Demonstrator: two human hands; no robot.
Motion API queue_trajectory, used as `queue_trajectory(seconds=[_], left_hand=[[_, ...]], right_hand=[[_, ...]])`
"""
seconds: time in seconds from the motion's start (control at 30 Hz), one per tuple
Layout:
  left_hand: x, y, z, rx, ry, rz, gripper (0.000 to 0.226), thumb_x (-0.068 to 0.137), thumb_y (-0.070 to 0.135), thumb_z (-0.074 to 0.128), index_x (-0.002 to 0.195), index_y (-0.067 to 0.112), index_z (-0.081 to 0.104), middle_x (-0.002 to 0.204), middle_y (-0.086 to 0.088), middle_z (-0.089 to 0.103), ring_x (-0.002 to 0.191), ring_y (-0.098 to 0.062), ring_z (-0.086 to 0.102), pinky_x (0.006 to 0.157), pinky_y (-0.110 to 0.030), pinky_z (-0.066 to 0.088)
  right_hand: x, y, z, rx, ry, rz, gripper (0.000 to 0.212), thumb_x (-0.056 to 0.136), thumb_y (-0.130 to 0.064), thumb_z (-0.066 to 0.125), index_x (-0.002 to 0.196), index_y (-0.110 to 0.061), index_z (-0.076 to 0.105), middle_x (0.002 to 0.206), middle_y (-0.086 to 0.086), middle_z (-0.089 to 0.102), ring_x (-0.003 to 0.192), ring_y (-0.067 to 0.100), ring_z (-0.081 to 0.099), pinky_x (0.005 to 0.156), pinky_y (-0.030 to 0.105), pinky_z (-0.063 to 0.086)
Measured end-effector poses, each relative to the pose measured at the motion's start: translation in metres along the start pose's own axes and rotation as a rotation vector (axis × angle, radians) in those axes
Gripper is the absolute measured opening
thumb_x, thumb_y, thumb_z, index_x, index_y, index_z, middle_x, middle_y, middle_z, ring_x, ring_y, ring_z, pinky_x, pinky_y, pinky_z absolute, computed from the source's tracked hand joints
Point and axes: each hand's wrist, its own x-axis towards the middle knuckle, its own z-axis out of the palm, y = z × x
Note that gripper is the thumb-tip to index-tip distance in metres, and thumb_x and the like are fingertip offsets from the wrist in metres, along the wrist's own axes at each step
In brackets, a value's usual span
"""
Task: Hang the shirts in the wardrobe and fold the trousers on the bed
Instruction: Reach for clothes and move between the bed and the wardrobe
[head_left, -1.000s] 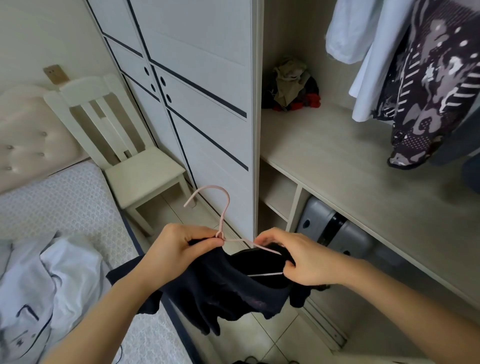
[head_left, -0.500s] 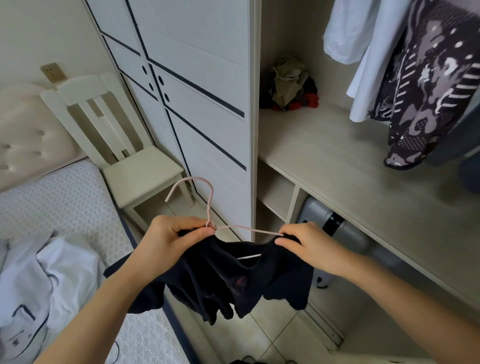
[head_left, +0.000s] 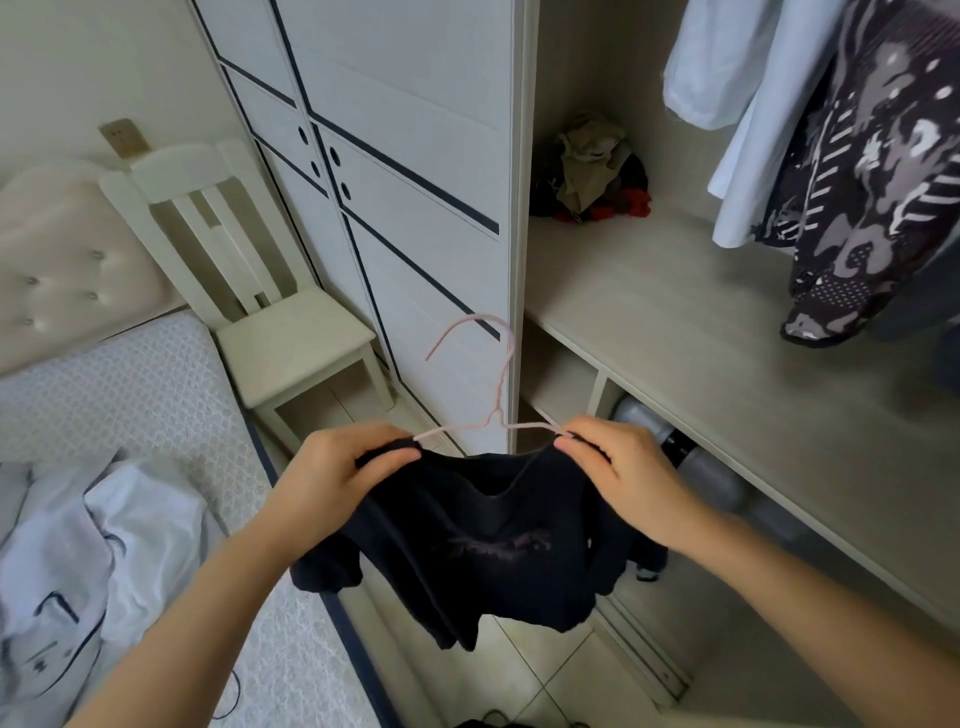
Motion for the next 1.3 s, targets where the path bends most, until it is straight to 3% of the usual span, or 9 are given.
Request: queue_trajectory(seconds=[0.17, 0.27, 0.37, 0.5, 0.7, 0.83, 1.0, 1.1, 1.3], left_hand=[[-0.010, -0.013, -0.006, 0.074, 0.121, -0.086, 0.023, 0.090, 0.044, 0.052, 0.094, 0.031, 0.071, 0.086, 0.017, 0.068, 0.083, -0.007, 0.065, 0.078, -0.029, 0.052], [-0.010, -0.018, -0.010, 0.186, 0.210, -0.090, 0.024, 0.092, 0.038, 0.054, 0.092, 0.022, 0.072, 0.078, 0.009, 0.063, 0.076, -0.015, 0.060, 0.078, -0.041, 0.048], [-0.010, -0.021, -0.006, 0.309, 0.267, -0.093, 0.022, 0.099, 0.033, 0.055, 0.091, 0.019, 0.069, 0.077, 0.004, 0.057, 0.076, -0.017, 0.054, 0.088, -0.035, 0.034], [-0.015, -0.024, -0.003, 0.324, 0.416, -0.117, 0.029, 0.096, 0.034, 0.048, 0.088, 0.014, 0.068, 0.075, 0.002, 0.051, 0.077, -0.009, 0.040, 0.088, -0.026, 0.022], [-0.013, -0.026, 0.001, 0.445, 0.453, -0.001, 0.034, 0.099, 0.037, 0.042, 0.087, 0.015, 0.065, 0.076, 0.010, 0.046, 0.076, -0.015, 0.044, 0.084, -0.032, 0.026], [-0.006, -0.030, -0.001, 0.392, 0.428, -0.032, 0.038, 0.099, 0.039, 0.039, 0.086, 0.011, 0.062, 0.075, 0.011, 0.038, 0.071, -0.018, 0.040, 0.073, -0.035, 0.034], [-0.008, -0.030, 0.008, 0.524, 0.430, 0.042, 0.048, 0.103, 0.041, 0.034, 0.081, 0.008, 0.061, 0.070, 0.000, 0.049, 0.066, -0.025, 0.048, 0.075, -0.037, 0.035], [-0.008, -0.033, 0.012, 0.521, 0.421, 0.043, 0.055, 0.105, 0.046, 0.027, 0.082, 0.010, 0.062, 0.071, 0.000, 0.050, 0.067, -0.022, 0.048, 0.078, -0.033, 0.032], [-0.012, -0.042, 0.016, 0.435, 0.528, 0.004, 0.047, 0.104, 0.046, 0.033, 0.082, 0.014, 0.060, 0.072, 0.005, 0.045, 0.071, -0.010, 0.031, 0.080, -0.028, 0.025]], right_hand=[[0.000, 0.006, -0.019, -0.063, 0.088, 0.020, 0.032, 0.094, -0.037, 0.048, 0.091, -0.010, 0.066, 0.068, -0.004, 0.060, 0.062, 0.011, 0.057, 0.054, 0.012, 0.041], [0.000, 0.008, -0.025, -0.064, 0.071, 0.071, 0.014, 0.096, -0.027, 0.053, 0.089, -0.020, 0.062, 0.065, -0.003, 0.059, 0.056, 0.013, 0.055, 0.049, 0.015, 0.040], [-0.002, 0.008, -0.027, -0.085, 0.067, 0.056, 0.011, 0.096, -0.024, 0.056, 0.088, -0.020, 0.061, 0.065, -0.006, 0.059, 0.059, 0.007, 0.056, 0.052, 0.011, 0.040], [-0.003, 0.016, -0.039, -0.063, 0.136, 0.099, 0.002, 0.088, -0.017, 0.069, 0.090, -0.016, 0.068, 0.080, -0.010, 0.066, 0.079, 0.001, 0.063, 0.070, 0.009, 0.048], [-0.008, 0.017, -0.044, -0.172, 0.182, -0.021, 0.008, 0.090, 0.000, 0.064, 0.096, -0.004, 0.069, 0.084, -0.003, 0.061, 0.082, 0.007, 0.060, 0.074, 0.015, 0.048], [-0.006, 0.012, -0.042, -0.189, 0.181, -0.083, 0.014, 0.092, 0.002, 0.060, 0.102, -0.002, 0.070, 0.085, -0.001, 0.059, 0.082, 0.007, 0.059, 0.074, 0.013, 0.047], [-0.006, 0.010, -0.040, -0.184, 0.171, -0.113, 0.019, 0.091, 0.004, 0.061, 0.106, -0.002, 0.071, 0.086, -0.004, 0.058, 0.080, -0.001, 0.057, 0.073, 0.007, 0.042], [-0.007, 0.011, -0.040, -0.165, 0.154, -0.117, 0.019, 0.091, 0.003, 0.061, 0.106, -0.002, 0.071, 0.088, -0.005, 0.058, 0.082, 0.001, 0.058, 0.074, 0.009, 0.044], [-0.012, 0.025, -0.052, -0.180, 0.122, -0.019, 0.015, 0.092, 0.002, 0.061, 0.104, 0.001, 0.070, 0.090, 0.000, 0.059, 0.086, 0.012, 0.061, 0.078, 0.019, 0.049]])
